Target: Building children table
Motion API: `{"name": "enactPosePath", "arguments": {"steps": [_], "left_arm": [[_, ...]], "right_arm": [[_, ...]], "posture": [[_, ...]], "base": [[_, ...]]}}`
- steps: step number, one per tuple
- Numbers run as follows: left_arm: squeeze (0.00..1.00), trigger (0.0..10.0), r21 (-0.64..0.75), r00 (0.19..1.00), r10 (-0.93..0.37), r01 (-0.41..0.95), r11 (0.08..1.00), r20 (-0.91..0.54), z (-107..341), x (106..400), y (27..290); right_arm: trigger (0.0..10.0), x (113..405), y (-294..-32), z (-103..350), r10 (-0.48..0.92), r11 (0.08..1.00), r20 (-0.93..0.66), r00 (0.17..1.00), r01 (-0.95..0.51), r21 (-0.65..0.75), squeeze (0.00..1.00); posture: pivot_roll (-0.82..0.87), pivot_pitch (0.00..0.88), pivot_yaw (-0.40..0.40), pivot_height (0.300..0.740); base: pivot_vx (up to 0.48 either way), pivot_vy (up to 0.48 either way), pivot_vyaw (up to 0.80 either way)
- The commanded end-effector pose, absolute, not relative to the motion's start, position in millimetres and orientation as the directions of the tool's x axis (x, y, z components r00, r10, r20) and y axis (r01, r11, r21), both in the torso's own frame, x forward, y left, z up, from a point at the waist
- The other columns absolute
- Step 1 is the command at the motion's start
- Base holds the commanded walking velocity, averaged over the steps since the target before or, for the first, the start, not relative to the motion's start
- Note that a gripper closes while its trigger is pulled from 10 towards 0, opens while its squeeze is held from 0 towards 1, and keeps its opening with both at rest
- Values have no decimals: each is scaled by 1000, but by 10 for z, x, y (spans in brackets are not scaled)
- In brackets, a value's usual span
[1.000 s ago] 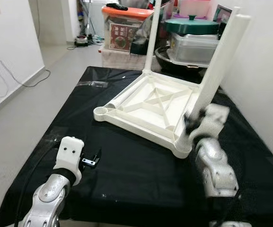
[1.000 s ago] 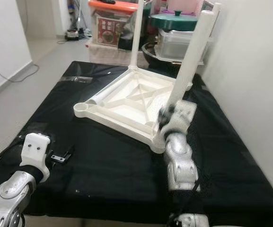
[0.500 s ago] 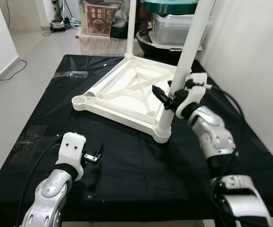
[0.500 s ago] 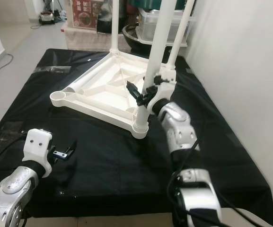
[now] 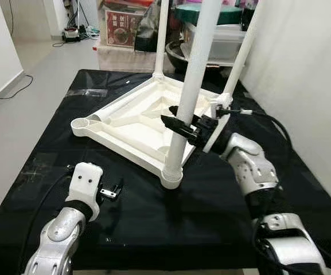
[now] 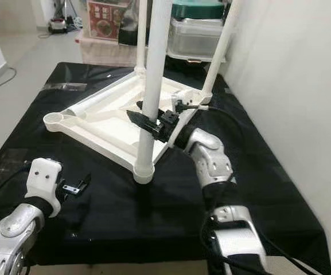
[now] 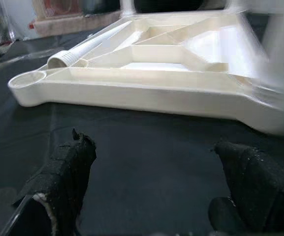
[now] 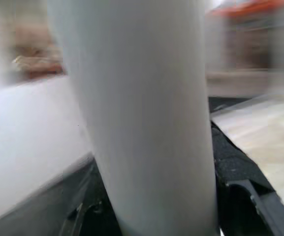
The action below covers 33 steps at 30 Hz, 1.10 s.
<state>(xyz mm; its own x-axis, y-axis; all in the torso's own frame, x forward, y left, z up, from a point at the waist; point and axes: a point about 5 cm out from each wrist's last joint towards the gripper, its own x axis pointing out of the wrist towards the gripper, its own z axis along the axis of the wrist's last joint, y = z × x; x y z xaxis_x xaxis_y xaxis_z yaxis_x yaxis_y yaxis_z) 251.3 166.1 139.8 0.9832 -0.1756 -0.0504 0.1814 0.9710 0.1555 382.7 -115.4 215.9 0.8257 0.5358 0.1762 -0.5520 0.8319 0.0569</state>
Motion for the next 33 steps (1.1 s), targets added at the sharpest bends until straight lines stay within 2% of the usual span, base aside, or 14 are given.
{"name": "enactPosePath", "arguments": {"steps": [1,2,5,11,12,15,16,17,18,20,21,24,27,33], "left_arm": [[0,10000,157,984,-166,175,972,-67,1364,2486,1699],[0,10000,157,984,-165,174,972,-68,1367,2481,1698],[0,10000,157,984,-165,174,972,-68,1369,2477,1696],[0,10000,156,983,-169,178,972,-71,1375,2468,1703],[0,10000,156,983,-171,180,971,-70,1377,2473,1698],[0,10000,156,982,-173,182,971,-70,1379,2477,1694],[0,10000,156,982,-175,184,971,-69,1380,2484,1687],[0,10000,155,982,-175,184,971,-69,1380,2491,1682],[0,10000,154,982,-174,183,971,-68,1378,2497,1681],[0,10000,154,982,-174,183,971,-68,1378,2497,1681],[0,10000,152,983,-171,180,972,-65,1376,2504,1681],[0,10000,152,983,-171,180,972,-65,1376,2504,1681],[0,10000,149,984,-169,176,973,-58,1380,2510,1672],[0,10000,147,984,-168,175,974,-56,1381,2503,1672]], "right_arm": [[0,3918,-1648,1851,75,989,-11,997,-73,125,0],[0,3838,-1868,1696,-163,982,-83,983,170,87,0],[0,3698,-2073,1561,-318,946,-119,941,323,33,0],[0,3290,-1926,1393,-273,961,-137,952,264,-76,0],[10000,3273,-1836,1360,-203,978,-168,965,194,-73,0],[10000,3277,-1752,1364,-141,989,-160,977,135,-53,0],[10000,3312,-1691,1428,-84,996,-114,990,84,-2,675],[10000,3391,-1628,1536,-45,998,-54,998,47,43,1000],[10000,3542,-1583,1740,24,997,44,999,-27,68,835],[10000,3542,-1583,1740,24,997,44,999,-27,68,835],[10000,3749,-1513,2082,201,972,174,964,-218,87,0],[10000,3749,-1513,2082,201,972,174,964,-218,87,0],[10000,3831,-1407,2369,560,811,247,791,-584,33,0],[10000,3748,-1304,2290,672,718,218,707,-695,38,0]], "posture": [[131,0,-117,740],[129,0,-117,740],[129,0,-117,740],[107,0,-101,740],[93,0,-95,740],[93,0,-95,740],[94,0,-98,740],[99,0,-100,740],[101,0,-106,740],[101,0,-106,740],[107,0,-111,740],[107,0,-111,740],[117,0,-120,740],[127,0,-125,740]], "base": [[0,0,0],[0,0,0],[0,0,0],[0,0,0],[0,0,0],[0,0,0],[0,0,0],[0,0,0],[0,0,0],[0,0,0],[0,0,0],[0,0,0],[0,0,0],[0,0,0]]}}
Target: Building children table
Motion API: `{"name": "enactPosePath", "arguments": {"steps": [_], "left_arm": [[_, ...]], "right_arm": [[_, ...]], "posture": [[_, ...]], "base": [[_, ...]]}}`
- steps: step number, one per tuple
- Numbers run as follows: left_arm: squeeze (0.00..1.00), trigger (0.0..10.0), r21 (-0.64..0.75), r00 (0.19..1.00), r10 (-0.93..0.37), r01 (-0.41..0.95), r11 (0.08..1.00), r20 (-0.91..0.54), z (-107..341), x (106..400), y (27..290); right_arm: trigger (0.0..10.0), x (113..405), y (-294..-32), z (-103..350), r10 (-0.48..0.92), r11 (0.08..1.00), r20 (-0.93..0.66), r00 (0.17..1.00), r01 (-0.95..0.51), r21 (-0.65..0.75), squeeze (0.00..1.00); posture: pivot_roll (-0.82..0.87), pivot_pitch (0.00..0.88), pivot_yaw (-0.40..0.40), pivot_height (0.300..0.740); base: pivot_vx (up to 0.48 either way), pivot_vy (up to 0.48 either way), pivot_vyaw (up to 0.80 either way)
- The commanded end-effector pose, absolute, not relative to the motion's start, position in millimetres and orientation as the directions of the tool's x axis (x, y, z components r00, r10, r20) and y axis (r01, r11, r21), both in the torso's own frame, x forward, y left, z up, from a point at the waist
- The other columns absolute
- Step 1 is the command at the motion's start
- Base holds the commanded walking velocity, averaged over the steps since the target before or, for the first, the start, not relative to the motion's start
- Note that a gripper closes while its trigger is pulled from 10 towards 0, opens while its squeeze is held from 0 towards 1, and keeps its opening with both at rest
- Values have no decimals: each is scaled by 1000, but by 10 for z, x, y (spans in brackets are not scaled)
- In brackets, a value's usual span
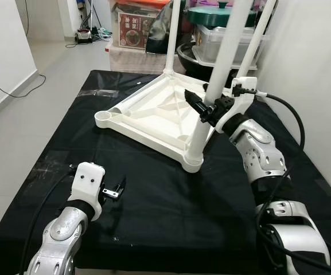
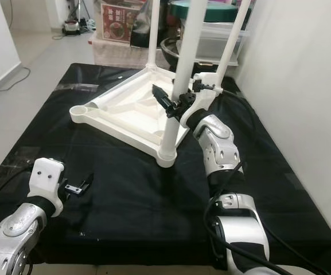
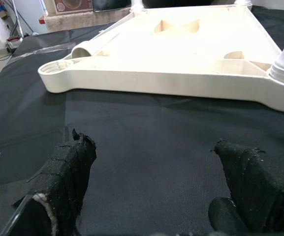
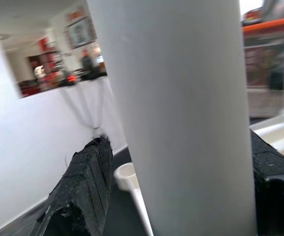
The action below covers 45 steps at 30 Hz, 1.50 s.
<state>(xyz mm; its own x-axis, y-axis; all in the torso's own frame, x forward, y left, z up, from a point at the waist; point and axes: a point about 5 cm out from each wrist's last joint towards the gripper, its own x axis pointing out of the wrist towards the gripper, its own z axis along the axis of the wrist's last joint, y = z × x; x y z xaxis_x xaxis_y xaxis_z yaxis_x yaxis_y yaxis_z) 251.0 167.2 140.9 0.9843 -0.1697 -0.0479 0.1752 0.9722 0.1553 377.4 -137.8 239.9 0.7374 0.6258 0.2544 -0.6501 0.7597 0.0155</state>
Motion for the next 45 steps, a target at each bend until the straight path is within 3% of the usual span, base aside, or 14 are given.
{"name": "enactPosePath", "arguments": {"steps": [1,3,4,6,14,17,18,26,27,29,30,36,38,45], "left_arm": [[0,10000,147,984,-169,175,973,-57,1382,2500,1672],[0,10000,147,984,-169,176,973,-59,1382,2495,1674],[0,10000,148,984,-169,176,973,-60,1382,2490,1675],[0,10000,148,984,-169,176,973,-61,1382,2487,1675],[0,10000,150,983,-171,178,972,-65,1381,2468,1682],[0,10000,151,983,-172,180,972,-66,1380,2464,1683],[0,10000,153,983,-173,182,971,-68,1379,2458,1682],[0,10000,155,982,-172,181,971,-74,1372,2454,1704],[0,10000,156,982,-172,182,971,-75,1368,2456,1706],[0,10000,157,982,-173,183,971,-76,1365,2458,1706],[0,10000,157,982,-172,183,971,-77,1361,2461,1704],[0,10000,156,982,-171,181,971,-77,1354,2467,1700],[0,10000,155,983,-169,179,971,-76,1349,2468,1700],[0,10000,153,983,-170,179,972,-68,1360,2489,1697]], "right_arm": [[10000,3712,-1243,2228,713,682,194,673,-730,26,0],[8745,3672,-1173,2166,749,646,175,639,-763,23,0],[1725,3656,-1116,2118,776,611,178,605,-791,26,0],[0,3650,-1086,2094,785,597,190,590,-802,26,0],[0,3818,-1269,1964,456,884,131,880,-465,53,0],[0,3844,-1498,1850,170,977,62,984,-176,121,0],[0,3624,-1970,1507,-308,947,-95,947,315,66,0],[0,3280,-1964,1380,-348,937,-133,928,343,-57,0],[10000,3268,-1843,1450,-270,963,-122,955,266,-48,0],[10000,3314,-1715,1558,-158,987,-77,984,158,-9,0],[10000,3376,-1643,1687,-96,995,-6,995,96,25,1000],[10000,3471,-1574,1878,-45,997,83,996,40,63,1000],[10000,3636,-1520,2123,97,990,155,983,-112,91,0],[10000,3501,-1238,2233,708,680,218,672,-732,48,0]], "posture": [[131,0,-125,740],[140,0,-129,740],[141,0,-129,740],[141,0,-129,740],[129,0,-114,740],[117,0,-109,740],[116,0,-104,740],[94,0,-91,740],[94,0,-91,740],[93,0,-91,740],[98,0,-94,740],[109,0,-101,740],[111,0,-102,740],[120,0,-112,740]], "base": [[0,0,0],[0,0,0],[0,0,0],[0,0,0],[0,0,0],[0,0,0],[0,0,0],[0,0,0],[0,0,0],[0,0,0],[0,0,0],[0,0,0],[0,0,0],[0,0,0]]}}
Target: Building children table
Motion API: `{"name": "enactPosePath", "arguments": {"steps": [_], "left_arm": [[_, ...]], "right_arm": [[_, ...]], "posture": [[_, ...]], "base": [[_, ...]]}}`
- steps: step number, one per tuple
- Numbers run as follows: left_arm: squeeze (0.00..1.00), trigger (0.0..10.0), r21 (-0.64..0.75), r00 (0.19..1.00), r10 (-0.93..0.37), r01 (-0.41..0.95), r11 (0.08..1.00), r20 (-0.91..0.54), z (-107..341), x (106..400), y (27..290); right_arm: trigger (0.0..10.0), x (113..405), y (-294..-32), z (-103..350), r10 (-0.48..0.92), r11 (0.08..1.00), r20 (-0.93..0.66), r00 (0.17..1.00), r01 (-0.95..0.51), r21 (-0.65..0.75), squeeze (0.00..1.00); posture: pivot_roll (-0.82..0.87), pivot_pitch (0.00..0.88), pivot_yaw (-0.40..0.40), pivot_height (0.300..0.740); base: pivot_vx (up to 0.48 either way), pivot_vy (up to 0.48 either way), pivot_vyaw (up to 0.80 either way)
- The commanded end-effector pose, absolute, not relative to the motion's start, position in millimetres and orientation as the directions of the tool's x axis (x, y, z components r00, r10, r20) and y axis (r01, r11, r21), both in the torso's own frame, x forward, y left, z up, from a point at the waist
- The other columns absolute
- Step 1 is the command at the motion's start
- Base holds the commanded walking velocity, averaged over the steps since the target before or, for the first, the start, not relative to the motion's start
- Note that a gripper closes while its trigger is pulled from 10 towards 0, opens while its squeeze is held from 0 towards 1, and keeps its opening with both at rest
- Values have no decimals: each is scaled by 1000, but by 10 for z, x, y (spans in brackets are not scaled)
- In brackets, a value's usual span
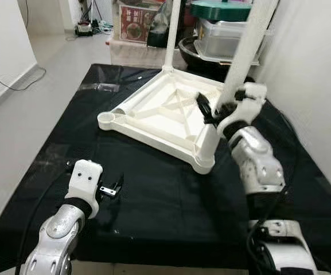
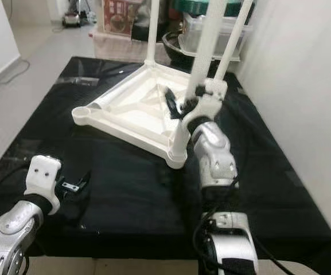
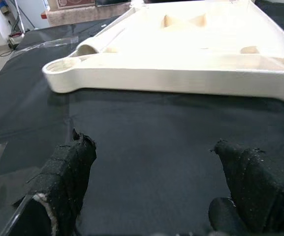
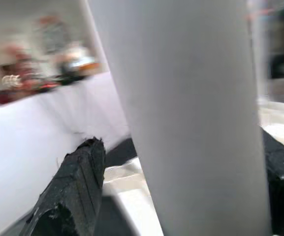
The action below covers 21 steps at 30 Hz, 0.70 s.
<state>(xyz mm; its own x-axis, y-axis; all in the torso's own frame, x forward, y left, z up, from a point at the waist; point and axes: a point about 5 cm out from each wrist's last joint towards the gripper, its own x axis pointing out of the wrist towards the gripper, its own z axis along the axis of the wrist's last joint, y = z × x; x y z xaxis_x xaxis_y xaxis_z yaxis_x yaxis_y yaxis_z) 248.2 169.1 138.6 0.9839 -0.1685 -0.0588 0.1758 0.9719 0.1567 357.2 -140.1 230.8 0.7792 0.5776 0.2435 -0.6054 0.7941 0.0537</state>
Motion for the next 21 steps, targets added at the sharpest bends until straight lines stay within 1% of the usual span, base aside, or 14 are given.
{"name": "enactPosePath", "arguments": {"steps": [1,2,3,4,7,10,12,14,15,17,18,19,20,21], "left_arm": [[0,10000,153,983,-170,178,972,-67,1361,2490,1697],[0,10000,153,983,-169,178,972,-66,1363,2491,1696],[0,10000,153,983,-169,178,972,-66,1363,2491,1696],[0,10000,153,983,-169,177,972,-66,1363,2490,1696],[0,10000,153,983,-169,177,972,-66,1365,2486,1695],[0,10000,153,984,-169,177,972,-66,1367,2483,1694],[0,10000,152,983,-170,179,972,-65,1372,2476,1690],[0,10000,151,983,-172,180,972,-65,1374,2472,1688],[0,10000,150,983,-174,182,972,-65,1377,2470,1686],[0,10000,150,983,-174,182,972,-65,1377,2470,1686],[0,10000,149,982,-176,183,972,-64,1380,2470,1684],[0,10000,148,982,-177,185,971,-64,1382,2470,1681],[0,10000,148,982,-178,186,971,-64,1384,2471,1679],[0,10000,148,982,-178,186,971,-64,1384,2471,1679]], "right_arm": [[10000,3470,-1205,2203,754,631,207,623,-775,37,0],[10000,3428,-1152,2156,803,572,187,566,-820,29,0],[10000,3428,-1152,2156,803,572,187,566,-820,29,0],[10000,3393,-1105,2117,835,528,174,523,-849,19,0],[10000,3325,-1007,2025,876,464,149,459,-886,2,0],[10000,3308,-971,1987,888,443,139,439,-896,-1,0],[10000,3284,-898,1947,897,422,144,419,-906,5,0],[10000,3266,-878,1957,895,420,160,415,-908,8,0],[10000,3252,-865,1969,884,439,175,433,-898,1,0],[10000,3252,-865,1969,884,439,175,433,-898,1,0],[3294,3239,-868,1976,878,449,189,440,-893,-8,0],[941,3249,-889,1964,848,503,197,492,-864,-11,0],[941,3259,-906,1953,826,540,200,527,-842,-12,0],[941,3259,-906,1953,826,540,200,527,-842,-12,0]], "posture": [[120,0,-112,740],[126,0,-115,740],[126,0,-115,740],[128,0,-116,740],[136,0,-119,740],[136,0,-119,740],[133,0,-116,740],[130,0,-115,740],[122,0,-111,740],[122,0,-111,740],[122,0,-111,740],[114,0,-108,740],[114,0,-108,740],[114,0,-108,740]], "base": [[0,0,0],[0,0,0],[0,0,0],[0,0,0],[0,0,0],[0,0,0],[0,0,0],[0,0,0],[0,0,0],[0,0,0],[0,0,0],[0,0,0],[0,0,0],[0,0,0]]}}
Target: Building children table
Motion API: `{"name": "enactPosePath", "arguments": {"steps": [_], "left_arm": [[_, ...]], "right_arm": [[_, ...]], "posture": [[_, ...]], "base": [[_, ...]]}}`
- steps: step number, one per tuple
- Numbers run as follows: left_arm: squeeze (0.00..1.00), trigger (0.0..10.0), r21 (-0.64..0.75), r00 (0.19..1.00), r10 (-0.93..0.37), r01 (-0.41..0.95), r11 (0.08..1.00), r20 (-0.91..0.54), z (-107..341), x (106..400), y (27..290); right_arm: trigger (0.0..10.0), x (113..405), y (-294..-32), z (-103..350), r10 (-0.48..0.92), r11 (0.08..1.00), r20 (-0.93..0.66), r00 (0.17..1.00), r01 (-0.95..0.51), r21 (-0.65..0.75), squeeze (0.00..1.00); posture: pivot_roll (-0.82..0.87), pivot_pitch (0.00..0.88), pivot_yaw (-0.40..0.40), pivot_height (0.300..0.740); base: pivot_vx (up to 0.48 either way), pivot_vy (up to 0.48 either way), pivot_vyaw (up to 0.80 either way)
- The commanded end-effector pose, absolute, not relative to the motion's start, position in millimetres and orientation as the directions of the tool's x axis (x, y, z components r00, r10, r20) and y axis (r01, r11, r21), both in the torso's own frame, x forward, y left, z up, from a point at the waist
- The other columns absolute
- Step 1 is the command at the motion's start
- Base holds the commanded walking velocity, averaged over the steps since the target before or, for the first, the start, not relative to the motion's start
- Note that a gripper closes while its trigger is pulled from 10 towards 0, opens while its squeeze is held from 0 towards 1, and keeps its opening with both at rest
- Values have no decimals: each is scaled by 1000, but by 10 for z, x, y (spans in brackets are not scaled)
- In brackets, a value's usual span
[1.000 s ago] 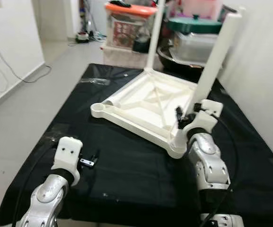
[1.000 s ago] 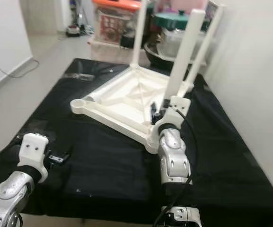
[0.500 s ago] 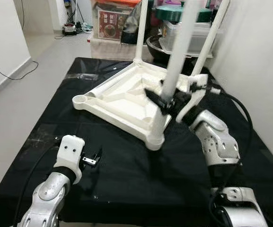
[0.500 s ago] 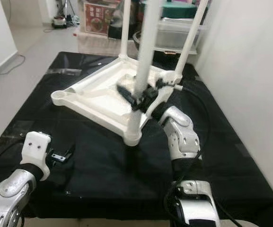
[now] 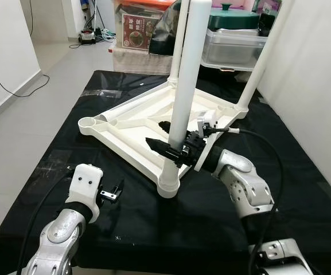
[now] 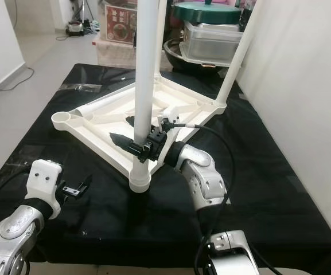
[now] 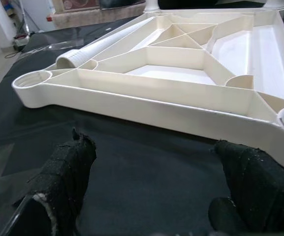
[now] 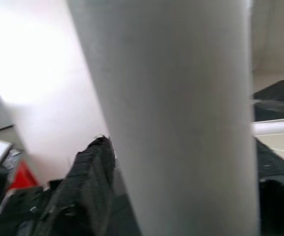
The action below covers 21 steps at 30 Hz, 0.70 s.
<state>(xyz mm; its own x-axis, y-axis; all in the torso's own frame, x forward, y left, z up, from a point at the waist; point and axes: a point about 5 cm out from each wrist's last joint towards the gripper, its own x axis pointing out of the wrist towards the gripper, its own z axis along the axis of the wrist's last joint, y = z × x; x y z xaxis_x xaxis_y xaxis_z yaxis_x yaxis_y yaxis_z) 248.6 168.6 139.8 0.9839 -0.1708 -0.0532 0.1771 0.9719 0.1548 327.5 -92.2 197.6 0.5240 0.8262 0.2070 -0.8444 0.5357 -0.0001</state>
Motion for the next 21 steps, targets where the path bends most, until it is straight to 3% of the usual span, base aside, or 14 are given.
{"name": "enactPosePath", "arguments": {"steps": [1,2,3,4,5,6,8,18,19,20,21], "left_arm": [[0,10000,148,982,-179,187,971,-63,1386,2470,1678],[0,10000,148,982,-179,186,971,-63,1387,2470,1678],[0,10000,147,982,-178,186,971,-62,1388,2469,1678],[0,10000,147,982,-178,186,971,-62,1388,2469,1678],[0,10000,148,982,-178,185,971,-62,1390,2469,1680],[0,10000,148,982,-178,185,972,-62,1390,2468,1681],[0,10000,149,982,-177,184,972,-61,1392,2467,1683],[0,10000,151,983,-173,181,972,-63,1393,2462,1698],[0,10000,152,983,-173,180,972,-63,1393,2464,1699],[0,10000,152,983,-173,180,972,-63,1393,2464,1699],[0,10000,153,983,-173,180,972,-63,1393,2465,1699]], "right_arm": [[0,3315,-969,1915,751,647,181,635,-763,-5,0],[0,3404,-1095,1847,588,805,133,798,-594,6,0],[0,3450,-1190,1799,459,887,99,883,-461,2,0],[0,3450,-1190,1799,459,887,99,883,-461,2,0],[0,3483,-1350,1722,259,966,48,965,-259,12,0],[0,3474,-1487,1648,102,995,3,995,-102,-14,0],[0,3376,-1693,1506,-104,992,-35,994,101,-72,0],[0,3211,-1881,1578,-318,936,11,948,316,-155,0],[10000,3252,-1747,1599,-234,964,-14,972,230,-134,0],[10000,3252,-1747,1599,-234,964,-14,972,230,-134,0],[10000,3277,-1611,1669,-98,992,16,995,99,-83,0]], "posture": [[113,0,-108,740],[111,0,-107,740],[111,0,-107,740],[111,0,-107,740],[104,0,-105,740],[104,0,-105,740],[100,0,-106,740],[82,0,-98,740],[85,0,-100,740],[85,0,-100,740],[86,0,-99,740]], "base": [[0,0,0],[0,0,0],[0,0,0],[0,0,0],[0,0,0],[0,0,0],[0,0,0],[0,0,0],[0,0,0],[0,0,0],[0,0,0]]}}
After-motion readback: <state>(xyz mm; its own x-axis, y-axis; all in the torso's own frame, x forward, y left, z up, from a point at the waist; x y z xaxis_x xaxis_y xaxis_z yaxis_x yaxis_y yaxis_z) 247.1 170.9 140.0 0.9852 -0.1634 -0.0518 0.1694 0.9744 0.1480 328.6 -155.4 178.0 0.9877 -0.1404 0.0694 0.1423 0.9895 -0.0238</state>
